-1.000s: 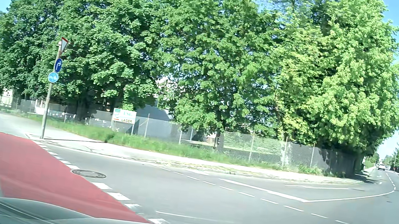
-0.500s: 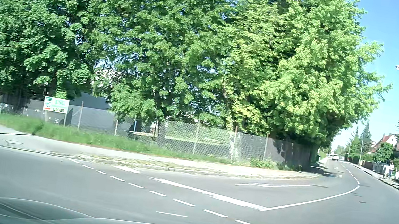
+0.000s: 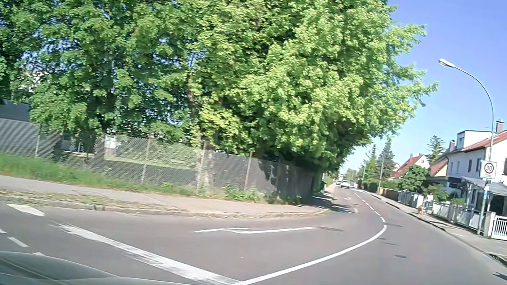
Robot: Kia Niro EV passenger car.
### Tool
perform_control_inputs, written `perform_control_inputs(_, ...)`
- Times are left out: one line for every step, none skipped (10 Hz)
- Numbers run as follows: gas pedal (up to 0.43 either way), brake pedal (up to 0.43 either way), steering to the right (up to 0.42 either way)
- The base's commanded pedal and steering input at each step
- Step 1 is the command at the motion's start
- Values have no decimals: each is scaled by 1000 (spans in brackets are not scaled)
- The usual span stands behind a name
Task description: Follow the waypoints while adhering to traffic rules and regulations
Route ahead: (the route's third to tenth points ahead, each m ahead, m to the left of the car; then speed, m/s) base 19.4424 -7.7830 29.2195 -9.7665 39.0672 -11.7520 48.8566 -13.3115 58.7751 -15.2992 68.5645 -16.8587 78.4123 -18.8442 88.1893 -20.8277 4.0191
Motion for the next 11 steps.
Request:
perform_control_inputs(0,0,492)
perform_control_inputs(0,0,489)
perform_control_inputs(0,0,483)
perform_control_inputs(0,0,469)
perform_control_inputs(0,0,446)
perform_control_inputs(0,0,407)
perform_control_inputs(0,0,378)
perform_control_inputs(0,0,333)
perform_control_inputs(0,0,288)
perform_control_inputs(0,0,243)
perform_control_inputs(28,0,203)
